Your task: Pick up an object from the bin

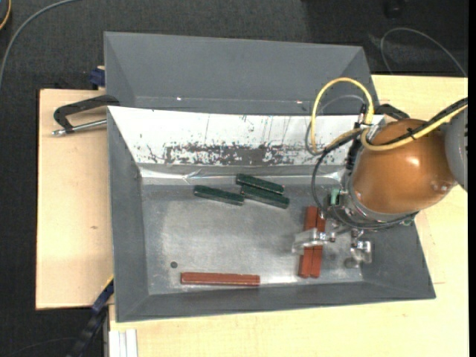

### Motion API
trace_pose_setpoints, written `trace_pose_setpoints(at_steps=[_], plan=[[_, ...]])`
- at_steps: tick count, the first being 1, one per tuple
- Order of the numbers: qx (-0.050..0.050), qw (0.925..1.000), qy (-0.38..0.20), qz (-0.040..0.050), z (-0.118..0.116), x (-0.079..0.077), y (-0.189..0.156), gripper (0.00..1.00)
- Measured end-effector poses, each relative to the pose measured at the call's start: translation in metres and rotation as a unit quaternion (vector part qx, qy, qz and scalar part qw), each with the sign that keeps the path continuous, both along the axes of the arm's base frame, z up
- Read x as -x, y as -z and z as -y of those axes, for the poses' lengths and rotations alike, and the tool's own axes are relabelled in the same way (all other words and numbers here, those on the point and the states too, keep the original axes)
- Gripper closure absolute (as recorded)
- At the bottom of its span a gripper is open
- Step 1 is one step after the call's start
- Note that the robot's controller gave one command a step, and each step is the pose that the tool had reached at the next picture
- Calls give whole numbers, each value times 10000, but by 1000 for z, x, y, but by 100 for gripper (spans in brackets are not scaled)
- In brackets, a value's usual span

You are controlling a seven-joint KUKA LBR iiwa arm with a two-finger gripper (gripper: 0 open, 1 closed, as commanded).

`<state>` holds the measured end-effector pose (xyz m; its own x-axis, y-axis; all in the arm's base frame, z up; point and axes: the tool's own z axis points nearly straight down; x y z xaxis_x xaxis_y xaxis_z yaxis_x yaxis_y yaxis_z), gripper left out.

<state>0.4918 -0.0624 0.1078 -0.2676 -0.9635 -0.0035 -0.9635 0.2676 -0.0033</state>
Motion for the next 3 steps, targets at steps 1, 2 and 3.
trace_pose_setpoints(at_steps=[1,2,3], plan=[[4,9800,-1988,-10,-14,-7,38,0],[5,9801,-1984,-8,-14,-8,37,100],[34,9349,-3550,21,44,-2,-127,100]])
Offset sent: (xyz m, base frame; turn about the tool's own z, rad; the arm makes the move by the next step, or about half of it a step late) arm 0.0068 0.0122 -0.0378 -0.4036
